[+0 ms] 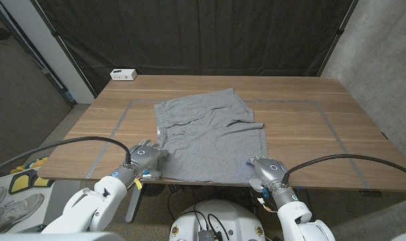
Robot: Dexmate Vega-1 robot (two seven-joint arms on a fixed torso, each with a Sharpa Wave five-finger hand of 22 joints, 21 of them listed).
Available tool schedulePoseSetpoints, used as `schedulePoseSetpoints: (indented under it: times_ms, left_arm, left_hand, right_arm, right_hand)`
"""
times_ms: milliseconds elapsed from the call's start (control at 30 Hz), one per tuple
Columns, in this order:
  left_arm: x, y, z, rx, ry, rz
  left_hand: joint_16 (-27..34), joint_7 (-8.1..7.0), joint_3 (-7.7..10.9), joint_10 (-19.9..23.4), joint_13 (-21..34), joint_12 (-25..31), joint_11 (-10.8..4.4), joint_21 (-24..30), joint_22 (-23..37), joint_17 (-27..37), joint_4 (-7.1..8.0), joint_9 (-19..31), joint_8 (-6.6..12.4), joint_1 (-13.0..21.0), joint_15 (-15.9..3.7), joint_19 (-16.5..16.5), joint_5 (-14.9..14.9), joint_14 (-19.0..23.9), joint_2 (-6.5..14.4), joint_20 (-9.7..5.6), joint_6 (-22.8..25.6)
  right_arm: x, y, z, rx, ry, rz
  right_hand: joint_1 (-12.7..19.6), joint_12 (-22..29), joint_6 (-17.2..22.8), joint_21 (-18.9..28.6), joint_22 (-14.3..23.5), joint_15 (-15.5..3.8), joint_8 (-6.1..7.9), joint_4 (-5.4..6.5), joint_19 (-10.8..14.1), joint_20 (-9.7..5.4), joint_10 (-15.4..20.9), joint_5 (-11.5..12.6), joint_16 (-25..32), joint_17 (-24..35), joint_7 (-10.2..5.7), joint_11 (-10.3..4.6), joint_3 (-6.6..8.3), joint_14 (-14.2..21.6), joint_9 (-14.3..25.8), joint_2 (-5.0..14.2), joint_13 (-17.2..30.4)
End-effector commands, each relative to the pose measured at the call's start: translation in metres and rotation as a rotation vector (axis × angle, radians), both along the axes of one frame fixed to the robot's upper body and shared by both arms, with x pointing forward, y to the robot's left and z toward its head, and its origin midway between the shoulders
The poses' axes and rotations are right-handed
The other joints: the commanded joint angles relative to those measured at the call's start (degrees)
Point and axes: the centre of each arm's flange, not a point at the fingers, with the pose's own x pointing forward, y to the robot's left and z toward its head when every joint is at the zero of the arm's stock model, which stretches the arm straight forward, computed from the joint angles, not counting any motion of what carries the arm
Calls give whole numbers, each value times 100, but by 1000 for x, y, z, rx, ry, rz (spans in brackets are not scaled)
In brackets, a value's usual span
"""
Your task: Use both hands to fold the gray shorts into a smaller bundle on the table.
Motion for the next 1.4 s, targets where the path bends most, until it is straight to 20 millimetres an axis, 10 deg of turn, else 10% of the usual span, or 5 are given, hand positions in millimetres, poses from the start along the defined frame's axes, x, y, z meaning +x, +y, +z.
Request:
schedulePoseSetpoints:
  times_ms: [33, 400, 900, 1167, 1400]
  left_arm:
    - [10, 0, -9, 13, 10, 11]
    - [11, -1, -13, 59, -63, 40]
    - [11, 4, -20, 77, -206, 65]
    - [7, 5, -18, 62, -276, 49]
    - [-1, 6, -10, -6, -356, -3]
  left_hand:
    - [62, -36, -60, 75, -4, -26, -87, 25, 11, 13, 19, 12, 37, 59, -391, 73, -2, 112, 88, 11, 131]
    - [76, -161, -113, 1116, 17, 132, -304, 75, 20, -9, -37, 6, 214, 456, -559, 240, -168, 482, 622, -65, 1238]
    - [312, -109, -253, 2571, 450, 571, -445, 297, 37, 78, -187, 98, 686, 1680, -1003, 695, -248, 1554, 1169, -325, 3090]
    - [496, -89, -364, 2645, 574, 609, -416, 355, 54, 158, -140, 112, 758, 1785, -1066, 759, -263, 1866, 1239, -360, 3243]
    - [959, 260, -521, 2491, 1066, 803, -364, 461, 112, 590, -101, 359, 964, 2041, -1132, 769, -239, 2356, 1448, -343, 3173]
  right_arm:
    - [4, -2, -1, -13, 12, -12]
    - [9, -5, -4, -20, -3, -13]
    - [15, -14, -10, 19, -32, 12]
    - [11, -17, -6, 58, -124, 36]
    - [1, -18, 1, 95, -282, 55]
  right_hand:
    - [104, 43, 164, 24, 24, -854, 51, 21, 64, -30, 149, 39, 94, 59, -1, -10, -71, 138, 27, -4, 24]
    - [452, 193, 835, 178, 51, -1007, 151, 20, 494, -174, 782, 65, 543, 348, -72, -31, -255, 715, 21, 181, 48]
    - [2544, 1334, 2383, 1223, 392, -1114, 98, 32, 1582, -615, 2722, -277, 2963, 2998, 151, -106, -801, 3159, 182, 481, 927]
    - [2569, 1749, 2948, 1476, 478, -1106, 280, 96, 1601, -614, 3070, -369, 3207, 3501, 259, 31, -928, 3396, 258, 583, 1318]
    - [2587, 1857, 3079, 1591, 497, -1097, 385, 94, 1638, -610, 3101, -369, 3267, 3680, 359, 7, -962, 3517, 355, 591, 1469]
